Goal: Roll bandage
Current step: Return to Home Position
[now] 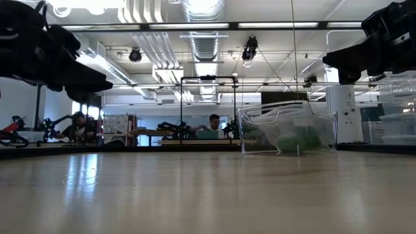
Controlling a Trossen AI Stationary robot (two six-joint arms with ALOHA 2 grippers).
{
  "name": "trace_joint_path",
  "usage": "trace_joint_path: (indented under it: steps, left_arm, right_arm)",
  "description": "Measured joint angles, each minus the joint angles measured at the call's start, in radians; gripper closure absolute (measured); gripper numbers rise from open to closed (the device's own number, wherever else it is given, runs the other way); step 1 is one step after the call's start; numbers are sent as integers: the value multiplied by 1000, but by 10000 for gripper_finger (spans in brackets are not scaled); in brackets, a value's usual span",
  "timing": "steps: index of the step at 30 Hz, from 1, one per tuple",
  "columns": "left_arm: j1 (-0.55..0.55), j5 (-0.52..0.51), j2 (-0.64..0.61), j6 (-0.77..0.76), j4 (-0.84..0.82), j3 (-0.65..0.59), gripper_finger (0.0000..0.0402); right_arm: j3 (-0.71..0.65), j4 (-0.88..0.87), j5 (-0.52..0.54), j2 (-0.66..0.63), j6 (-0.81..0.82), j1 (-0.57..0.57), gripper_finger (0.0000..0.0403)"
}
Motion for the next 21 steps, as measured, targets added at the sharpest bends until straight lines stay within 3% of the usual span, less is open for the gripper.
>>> trace_joint_path:
  steps: [11,21]
  left_arm:
    - [0,0,63,0,0,1,233]
    - [0,0,110,0,0,1,231]
  right_arm:
    - [0,0,0,0,0,0,364]
    - [0,0,0,0,0,0,345]
